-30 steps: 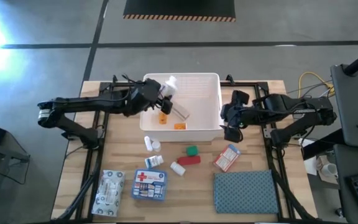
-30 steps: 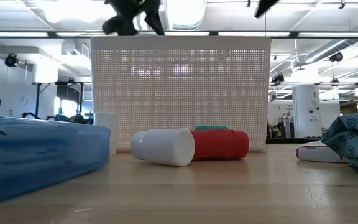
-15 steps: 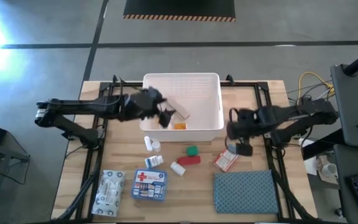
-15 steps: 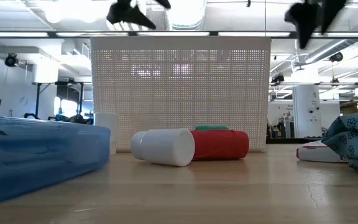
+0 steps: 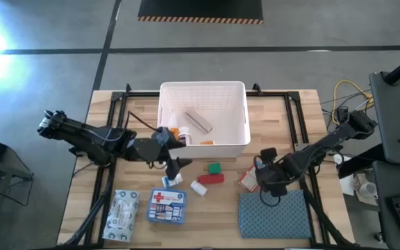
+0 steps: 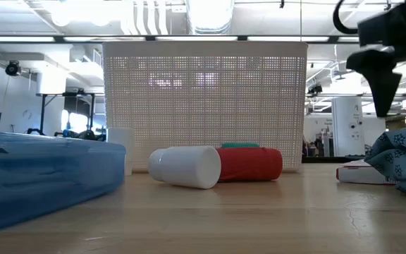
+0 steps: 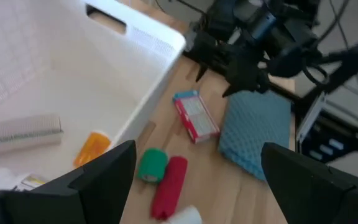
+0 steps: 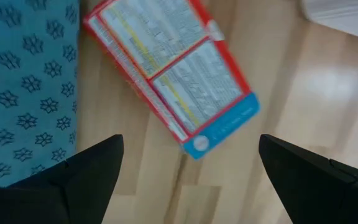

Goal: Pick & place medical supplies in basket/bin
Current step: Put the red medicine box into the white bin, then put the white rolled gauze into the white bin

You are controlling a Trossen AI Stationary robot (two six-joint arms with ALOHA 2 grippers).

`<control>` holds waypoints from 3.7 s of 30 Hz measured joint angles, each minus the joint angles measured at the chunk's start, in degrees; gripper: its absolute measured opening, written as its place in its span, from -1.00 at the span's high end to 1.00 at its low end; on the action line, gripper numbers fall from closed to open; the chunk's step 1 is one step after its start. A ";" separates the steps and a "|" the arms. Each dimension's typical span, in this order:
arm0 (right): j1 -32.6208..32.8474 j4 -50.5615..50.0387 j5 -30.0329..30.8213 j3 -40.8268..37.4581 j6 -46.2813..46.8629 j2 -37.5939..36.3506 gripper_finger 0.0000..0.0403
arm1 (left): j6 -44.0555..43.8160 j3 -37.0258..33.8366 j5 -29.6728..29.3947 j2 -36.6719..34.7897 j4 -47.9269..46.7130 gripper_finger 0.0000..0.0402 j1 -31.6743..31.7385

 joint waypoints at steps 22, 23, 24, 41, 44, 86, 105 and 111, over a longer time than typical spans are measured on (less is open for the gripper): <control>3.48 19.70 8.96 -6.18 -12.78 10.92 -0.71 | -6.56 0.00 -1.67 0.02 -3.76 -0.60 -1.85; 3.48 19.77 9.01 -6.18 -12.04 11.05 -0.66 | -6.65 0.00 -1.67 0.02 -3.81 -0.60 -1.85; 3.45 19.75 9.06 -6.18 -11.12 11.13 -0.61 | -6.99 0.00 -1.67 0.02 -3.91 -0.60 -1.85; 2.72 23.54 11.31 -6.05 3.80 14.73 0.60 | -7.90 0.02 -1.67 0.04 -4.05 -0.60 -1.85; 2.47 24.03 11.32 -5.79 6.51 15.01 0.74 | -7.89 0.02 -1.64 0.04 -4.01 -0.60 -1.85; -36.09 12.51 7.72 38.47 14.57 0.83 0.92 | -13.40 0.00 -6.41 0.07 -12.68 -0.60 -11.04; -34.91 4.91 15.60 51.62 -3.56 11.50 -0.55 | -66.99 -13.15 -7.68 0.42 -34.64 -0.60 -17.06; -34.45 -2.51 22.73 54.08 -0.54 9.26 -0.75 | -76.53 -23.54 -7.60 0.72 -25.30 -0.60 -15.85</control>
